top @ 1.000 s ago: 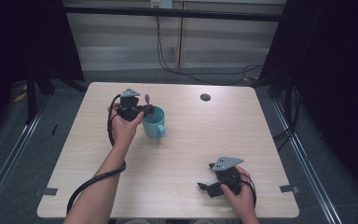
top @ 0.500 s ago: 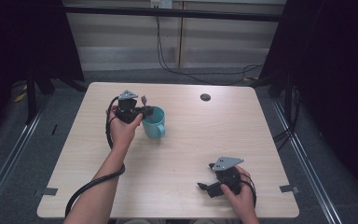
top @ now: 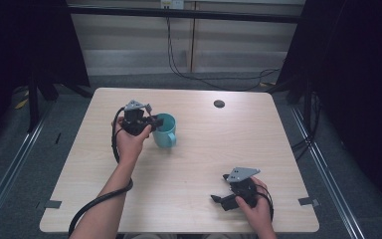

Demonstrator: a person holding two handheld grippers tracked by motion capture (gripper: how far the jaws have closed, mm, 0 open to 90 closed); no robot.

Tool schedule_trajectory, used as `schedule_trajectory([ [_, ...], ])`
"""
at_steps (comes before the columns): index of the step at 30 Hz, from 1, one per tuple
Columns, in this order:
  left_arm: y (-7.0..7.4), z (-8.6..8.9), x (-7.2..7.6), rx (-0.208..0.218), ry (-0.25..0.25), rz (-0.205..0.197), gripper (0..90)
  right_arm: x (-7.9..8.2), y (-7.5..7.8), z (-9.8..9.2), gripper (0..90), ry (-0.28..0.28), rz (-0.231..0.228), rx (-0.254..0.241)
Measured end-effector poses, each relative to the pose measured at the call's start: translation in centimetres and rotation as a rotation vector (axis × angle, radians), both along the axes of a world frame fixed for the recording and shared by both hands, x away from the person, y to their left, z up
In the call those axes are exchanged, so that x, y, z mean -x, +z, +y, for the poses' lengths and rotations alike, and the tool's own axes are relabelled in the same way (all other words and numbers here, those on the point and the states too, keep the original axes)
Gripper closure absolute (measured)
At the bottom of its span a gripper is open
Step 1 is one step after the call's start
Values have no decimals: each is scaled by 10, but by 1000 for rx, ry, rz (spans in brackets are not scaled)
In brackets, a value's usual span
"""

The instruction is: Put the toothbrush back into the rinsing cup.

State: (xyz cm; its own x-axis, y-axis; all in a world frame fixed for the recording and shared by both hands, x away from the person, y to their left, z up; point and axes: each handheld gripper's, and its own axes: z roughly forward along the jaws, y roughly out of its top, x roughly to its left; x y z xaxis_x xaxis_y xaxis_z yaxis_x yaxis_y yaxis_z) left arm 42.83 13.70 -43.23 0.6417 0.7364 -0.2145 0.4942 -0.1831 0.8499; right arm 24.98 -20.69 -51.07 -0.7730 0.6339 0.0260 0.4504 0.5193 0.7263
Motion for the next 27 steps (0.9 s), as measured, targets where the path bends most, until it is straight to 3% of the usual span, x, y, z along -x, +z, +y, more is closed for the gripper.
schedule_trajectory([
  [7,-2,2,1,32,15,4,531,0,0,0,135,-1,1,-1],
  [12,0,1,2,21,22,0,449,0,0,0,135,-1,0,-1],
  [19,6,1,3,20,24,-21,463,0,0,0,135,-1,0,-1],
  [27,9,5,5,8,24,-45,405,0,0,0,135,-1,0,-1],
])
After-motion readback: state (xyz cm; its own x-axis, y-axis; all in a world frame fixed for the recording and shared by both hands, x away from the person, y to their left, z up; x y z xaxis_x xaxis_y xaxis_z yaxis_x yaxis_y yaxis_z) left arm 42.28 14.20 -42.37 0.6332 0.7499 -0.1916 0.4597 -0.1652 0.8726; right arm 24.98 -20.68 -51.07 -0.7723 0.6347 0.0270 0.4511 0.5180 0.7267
